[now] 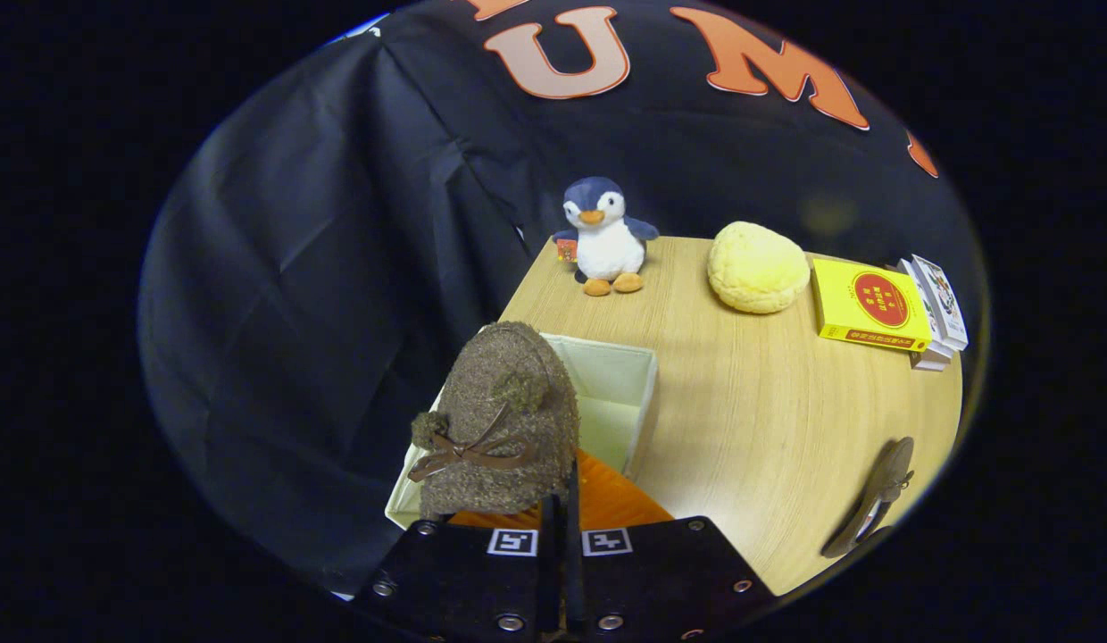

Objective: Open the storage box then place both shoes into the box .Put the left shoe in first, then the right shoe, with the right side of both shoes facing outward in a uniform manner.

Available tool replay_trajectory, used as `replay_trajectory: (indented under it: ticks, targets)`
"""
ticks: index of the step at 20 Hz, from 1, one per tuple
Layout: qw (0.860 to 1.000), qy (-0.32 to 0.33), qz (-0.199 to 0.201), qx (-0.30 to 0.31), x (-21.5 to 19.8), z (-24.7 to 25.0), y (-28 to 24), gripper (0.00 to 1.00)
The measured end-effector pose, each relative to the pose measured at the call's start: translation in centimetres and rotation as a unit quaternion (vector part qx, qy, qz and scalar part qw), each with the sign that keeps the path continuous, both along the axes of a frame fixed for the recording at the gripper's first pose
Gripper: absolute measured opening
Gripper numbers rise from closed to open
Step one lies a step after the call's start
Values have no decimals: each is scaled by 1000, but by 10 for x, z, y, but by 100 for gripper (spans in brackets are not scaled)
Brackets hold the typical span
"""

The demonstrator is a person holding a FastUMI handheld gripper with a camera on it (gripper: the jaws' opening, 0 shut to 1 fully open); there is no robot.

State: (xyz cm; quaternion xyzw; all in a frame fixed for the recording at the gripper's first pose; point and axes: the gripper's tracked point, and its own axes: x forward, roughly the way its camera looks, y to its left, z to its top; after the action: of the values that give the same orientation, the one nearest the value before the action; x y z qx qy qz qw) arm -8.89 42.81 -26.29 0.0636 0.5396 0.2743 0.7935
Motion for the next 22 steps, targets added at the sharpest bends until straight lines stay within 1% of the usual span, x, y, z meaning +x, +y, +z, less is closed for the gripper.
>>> replay_trajectory:
  ticks: [2, 7, 12, 15, 18, 22]
  targets:
    - [1000, 8, -8, -16, 0, -15, 15, 4]
    - [997, 42, -12, -68, 0, -51, 41, 4]
    - [988, 91, -35, -116, -14, -92, 52, 4]
    - [986, 96, -37, -132, -17, -106, 55, 4]
    - [984, 119, -52, -120, -26, -114, 63, 7]
    - [983, 149, -50, -96, -39, -115, 68, 9]
